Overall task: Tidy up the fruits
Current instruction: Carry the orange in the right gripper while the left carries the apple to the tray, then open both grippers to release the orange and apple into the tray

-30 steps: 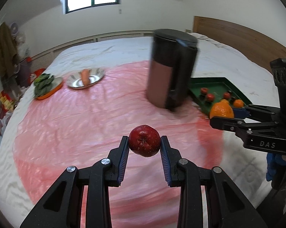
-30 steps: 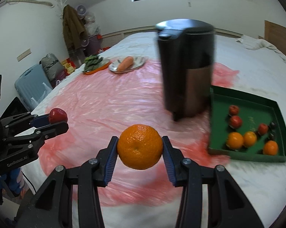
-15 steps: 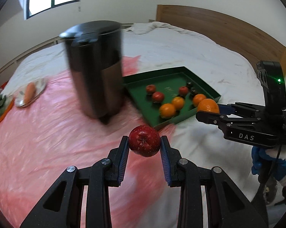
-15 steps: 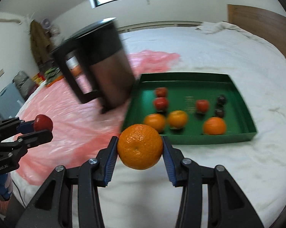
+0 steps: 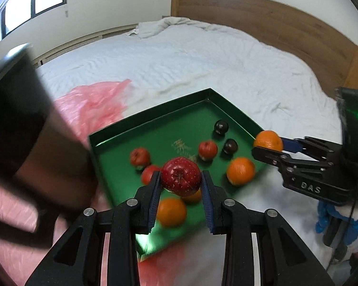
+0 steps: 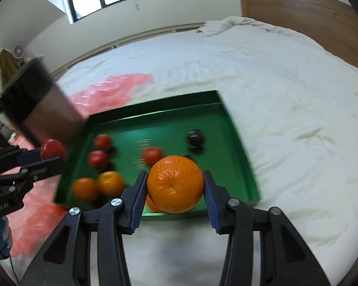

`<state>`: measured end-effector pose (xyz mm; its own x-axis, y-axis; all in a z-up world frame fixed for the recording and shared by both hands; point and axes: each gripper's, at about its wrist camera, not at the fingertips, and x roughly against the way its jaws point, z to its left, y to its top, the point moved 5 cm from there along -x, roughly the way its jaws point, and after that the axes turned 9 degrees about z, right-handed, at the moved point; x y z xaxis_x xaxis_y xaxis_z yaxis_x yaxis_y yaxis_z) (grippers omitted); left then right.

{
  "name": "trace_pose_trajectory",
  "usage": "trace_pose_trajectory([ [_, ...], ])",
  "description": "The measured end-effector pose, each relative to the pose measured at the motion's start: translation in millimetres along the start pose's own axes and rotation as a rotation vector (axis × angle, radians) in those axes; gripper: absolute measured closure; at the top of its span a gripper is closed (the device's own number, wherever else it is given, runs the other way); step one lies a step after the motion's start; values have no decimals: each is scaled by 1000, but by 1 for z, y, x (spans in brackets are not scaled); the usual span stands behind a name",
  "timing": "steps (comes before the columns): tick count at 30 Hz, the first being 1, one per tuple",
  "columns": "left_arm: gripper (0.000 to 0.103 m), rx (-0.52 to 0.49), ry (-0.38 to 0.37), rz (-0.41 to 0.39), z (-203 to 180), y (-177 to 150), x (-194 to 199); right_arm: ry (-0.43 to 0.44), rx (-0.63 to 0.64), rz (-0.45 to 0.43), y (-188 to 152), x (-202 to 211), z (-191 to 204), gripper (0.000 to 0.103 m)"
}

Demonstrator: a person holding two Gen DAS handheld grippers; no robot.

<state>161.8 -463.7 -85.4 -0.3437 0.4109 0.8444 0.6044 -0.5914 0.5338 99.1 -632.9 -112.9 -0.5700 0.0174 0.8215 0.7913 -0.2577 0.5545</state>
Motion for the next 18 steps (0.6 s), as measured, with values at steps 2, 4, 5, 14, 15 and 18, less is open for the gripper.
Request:
trace_pose_trajectory([
  [2, 75, -8, 10, 19, -3, 14, -19, -19, -1, 15, 5, -10, -10, 31],
  [4, 75, -6, 23, 35, -4, 23, -36, -36, 2, 27, 10, -19, -17, 31],
  [5, 75, -4, 30, 46, -3, 27, -45, -38, -1, 36, 11, -25, -21, 31],
  [14, 75, -31, 85, 129, -2, 28, -98, -65, 4, 84, 4, -58, -26, 31],
  [15, 75, -30, 86, 135, -1, 28, -101, -65, -1, 84, 2, -58, -26, 31],
  [18, 75, -27, 88, 154, -1, 25, -109, -61, -13, 80, 2, -59, -28, 30],
])
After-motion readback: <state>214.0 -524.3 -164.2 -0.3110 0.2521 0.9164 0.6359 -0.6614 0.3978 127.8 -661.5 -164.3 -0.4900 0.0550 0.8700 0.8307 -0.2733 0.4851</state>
